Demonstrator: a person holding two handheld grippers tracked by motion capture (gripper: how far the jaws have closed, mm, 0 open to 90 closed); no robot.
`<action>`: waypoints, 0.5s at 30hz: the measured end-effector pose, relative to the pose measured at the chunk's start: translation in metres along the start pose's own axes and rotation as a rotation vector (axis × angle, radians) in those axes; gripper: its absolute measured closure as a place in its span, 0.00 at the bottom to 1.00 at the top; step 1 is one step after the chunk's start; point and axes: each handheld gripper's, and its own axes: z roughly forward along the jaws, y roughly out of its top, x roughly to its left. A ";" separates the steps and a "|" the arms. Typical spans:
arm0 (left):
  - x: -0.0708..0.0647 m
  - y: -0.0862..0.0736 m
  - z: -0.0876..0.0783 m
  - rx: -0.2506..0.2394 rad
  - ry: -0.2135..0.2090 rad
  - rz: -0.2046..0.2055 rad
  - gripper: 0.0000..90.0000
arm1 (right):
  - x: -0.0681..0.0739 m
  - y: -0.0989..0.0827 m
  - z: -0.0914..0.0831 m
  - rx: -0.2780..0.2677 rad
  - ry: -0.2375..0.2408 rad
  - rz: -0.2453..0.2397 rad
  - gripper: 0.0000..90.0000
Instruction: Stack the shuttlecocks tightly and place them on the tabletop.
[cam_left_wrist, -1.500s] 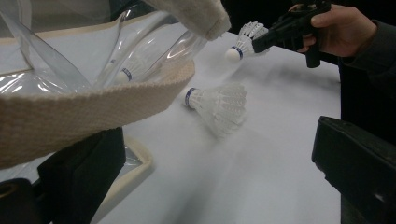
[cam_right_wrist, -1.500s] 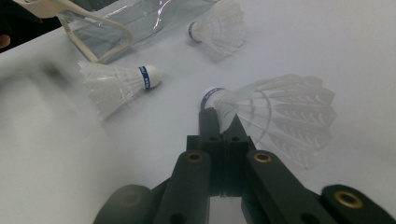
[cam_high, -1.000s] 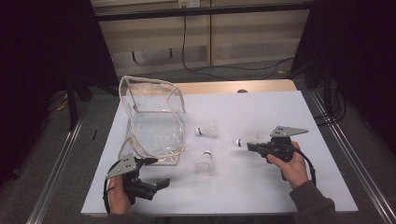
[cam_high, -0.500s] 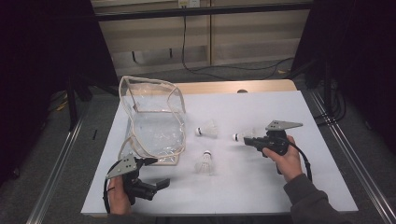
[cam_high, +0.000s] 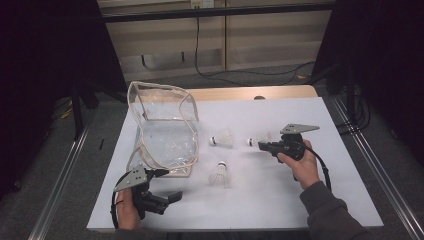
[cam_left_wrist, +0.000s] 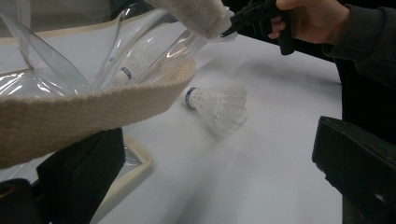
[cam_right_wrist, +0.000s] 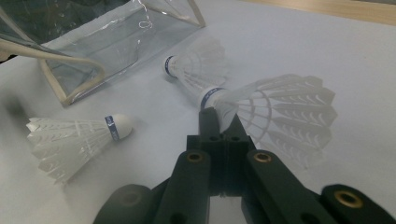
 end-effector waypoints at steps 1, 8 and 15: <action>0.000 0.000 0.000 0.001 0.001 0.001 0.03 | 0.000 0.001 0.001 0.000 0.001 -0.003 1.00; 0.000 0.000 0.000 0.000 0.000 0.001 0.03 | -0.004 0.006 0.005 -0.001 -0.004 0.012 1.00; 0.000 0.000 0.000 -0.002 -0.001 0.001 0.03 | -0.007 0.008 0.009 -0.001 -0.012 0.021 1.00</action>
